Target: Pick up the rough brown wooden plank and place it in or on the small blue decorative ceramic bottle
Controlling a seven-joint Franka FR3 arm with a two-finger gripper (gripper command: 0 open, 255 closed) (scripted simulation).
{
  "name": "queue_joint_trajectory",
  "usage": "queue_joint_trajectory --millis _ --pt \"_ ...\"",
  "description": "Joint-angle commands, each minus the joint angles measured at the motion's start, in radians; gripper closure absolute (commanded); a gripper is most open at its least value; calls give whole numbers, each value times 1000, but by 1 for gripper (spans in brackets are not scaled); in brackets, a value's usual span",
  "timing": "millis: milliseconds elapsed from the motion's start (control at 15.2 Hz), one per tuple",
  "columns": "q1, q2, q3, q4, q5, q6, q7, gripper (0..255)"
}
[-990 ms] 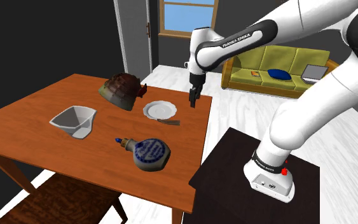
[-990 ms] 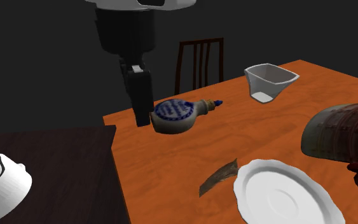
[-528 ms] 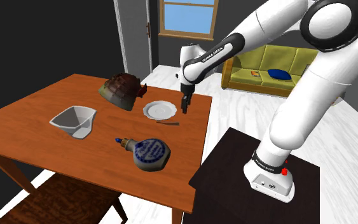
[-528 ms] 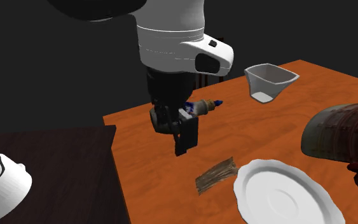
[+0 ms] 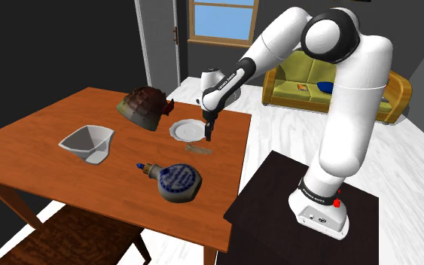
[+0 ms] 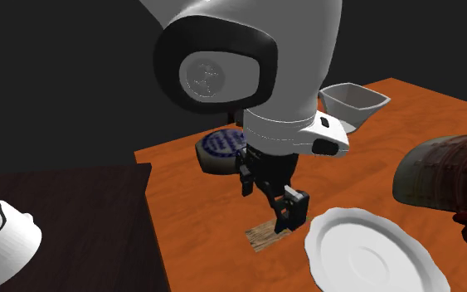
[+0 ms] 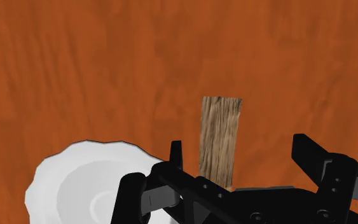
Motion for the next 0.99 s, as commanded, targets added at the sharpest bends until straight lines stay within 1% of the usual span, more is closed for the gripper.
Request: queue_joint_trajectory --millis 0,264,726,924 --pt "-2 80 2 50 -6 35 -24 0" --pt "-7 226 7 164 -18 73 -65 0" --pt "-9 308 7 175 -18 144 -64 0" --pt "-10 315 7 176 -18 149 -64 0"
